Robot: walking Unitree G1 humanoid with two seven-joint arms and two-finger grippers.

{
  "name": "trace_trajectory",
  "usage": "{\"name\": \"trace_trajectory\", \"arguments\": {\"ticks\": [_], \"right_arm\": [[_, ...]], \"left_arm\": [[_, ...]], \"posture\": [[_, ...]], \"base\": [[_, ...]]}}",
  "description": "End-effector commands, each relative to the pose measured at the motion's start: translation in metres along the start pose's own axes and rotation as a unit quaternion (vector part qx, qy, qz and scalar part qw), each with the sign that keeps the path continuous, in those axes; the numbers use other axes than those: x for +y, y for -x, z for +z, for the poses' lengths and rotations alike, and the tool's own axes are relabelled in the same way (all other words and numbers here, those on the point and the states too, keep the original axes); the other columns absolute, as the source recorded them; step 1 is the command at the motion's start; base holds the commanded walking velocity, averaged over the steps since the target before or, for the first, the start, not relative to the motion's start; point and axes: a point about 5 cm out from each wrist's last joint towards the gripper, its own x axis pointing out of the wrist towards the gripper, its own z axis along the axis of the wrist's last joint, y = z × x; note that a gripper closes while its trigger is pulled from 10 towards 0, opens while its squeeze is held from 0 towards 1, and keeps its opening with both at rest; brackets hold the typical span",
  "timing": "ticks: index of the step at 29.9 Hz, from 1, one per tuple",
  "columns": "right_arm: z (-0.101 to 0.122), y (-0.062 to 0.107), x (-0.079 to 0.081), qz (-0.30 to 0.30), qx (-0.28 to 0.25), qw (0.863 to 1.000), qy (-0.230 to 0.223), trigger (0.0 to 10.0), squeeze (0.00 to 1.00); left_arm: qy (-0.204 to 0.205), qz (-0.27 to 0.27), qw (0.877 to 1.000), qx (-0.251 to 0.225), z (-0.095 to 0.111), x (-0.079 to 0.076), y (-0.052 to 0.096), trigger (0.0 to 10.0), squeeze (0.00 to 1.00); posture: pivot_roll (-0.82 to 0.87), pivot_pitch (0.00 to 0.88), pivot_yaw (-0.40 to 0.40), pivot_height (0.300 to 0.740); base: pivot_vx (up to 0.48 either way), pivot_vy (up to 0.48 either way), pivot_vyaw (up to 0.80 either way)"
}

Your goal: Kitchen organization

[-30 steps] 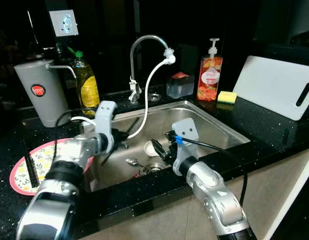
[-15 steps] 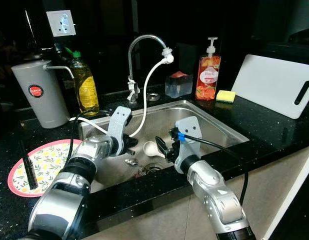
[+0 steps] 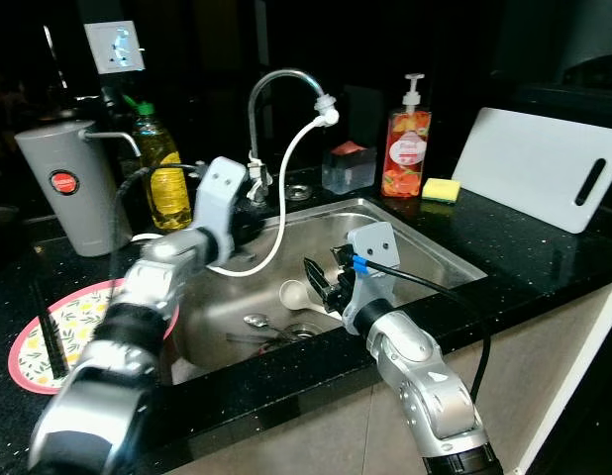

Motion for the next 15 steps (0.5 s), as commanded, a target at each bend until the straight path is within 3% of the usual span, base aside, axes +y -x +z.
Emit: {"name": "trace_trajectory", "arguments": {"ticks": [1, 4, 5, 6, 8, 9, 11, 12, 15], "right_arm": [[0.005, 0.000, -0.001, -0.004, -0.013, 1.000, -0.015, 10.0, 0.00], [0.007, 0.000, -0.003, -0.006, -0.015, 1.000, -0.018, 10.0, 0.00], [0.008, 0.000, -0.004, -0.007, -0.016, 1.000, -0.016, 10.0, 0.00], [0.008, 0.000, -0.004, -0.007, -0.016, 1.000, -0.016, 10.0, 0.00], [0.007, -0.001, -0.005, -0.003, -0.012, 1.000, -0.009, 10.0, 0.00], [0.007, -0.001, -0.005, -0.003, -0.012, 1.000, -0.009, 10.0, 0.00], [0.003, -0.001, -0.002, 0.012, -0.002, 1.000, -0.006, 10.0, 0.00], [0.003, -0.001, -0.002, 0.012, -0.002, 1.000, -0.006, 10.0, 0.00], [0.000, -0.001, 0.002, 0.031, 0.008, 0.999, -0.007, 10.0, 0.00]], "left_arm": [[-0.027, 0.012, 0.999, 0.029, -0.008, 0.004, 0.011, 10.0, 0.00], [-0.037, 0.012, 0.999, 0.035, -0.011, 0.005, 0.019, 10.0, 0.00], [-0.034, 0.019, 0.999, 0.037, -0.012, 0.008, 0.030, 10.0, 0.00], [-0.034, 0.019, 0.999, 0.037, -0.012, 0.008, 0.030, 10.0, 0.00], [-0.016, 0.044, 0.998, 0.040, -0.012, 0.017, 0.050, 10.0, 0.00], [-0.016, 0.044, 0.998, 0.040, -0.012, 0.017, 0.050, 10.0, 0.00], [0.002, 0.090, 0.995, 0.032, -0.010, 0.022, 0.066, 10.0, 0.00], [0.002, 0.090, 0.995, 0.032, -0.010, 0.022, 0.066, 10.0, 0.00], [0.042, 0.156, 0.987, 0.017, -0.009, 0.027, 0.078, 10.0, 0.00]], "posture": [[-0.02, 0.021, 0.063, 0.740], [-0.02, 0.027, 0.058, 0.740], [-0.02, 0.031, 0.055, 0.740], [-0.02, 0.031, 0.055, 0.740], [-0.01, 0.037, 0.039, 0.740], [-0.01, 0.037, 0.039, 0.740], [0.00, 0.035, 0.019, 0.740], [0.00, 0.035, 0.019, 0.740], [0.00, 0.029, 0.007, 0.740]], "base": [[0.000, 0.000, 0.00], [0.000, 0.000, 0.00], [0.000, 0.000, 0.00], [0.000, 0.000, 0.00], [0.000, 0.000, 0.00], [0.000, 0.000, 0.00], [0.000, 0.000, 0.00], [0.000, 0.000, 0.00], [0.000, 0.000, 0.00]]}}
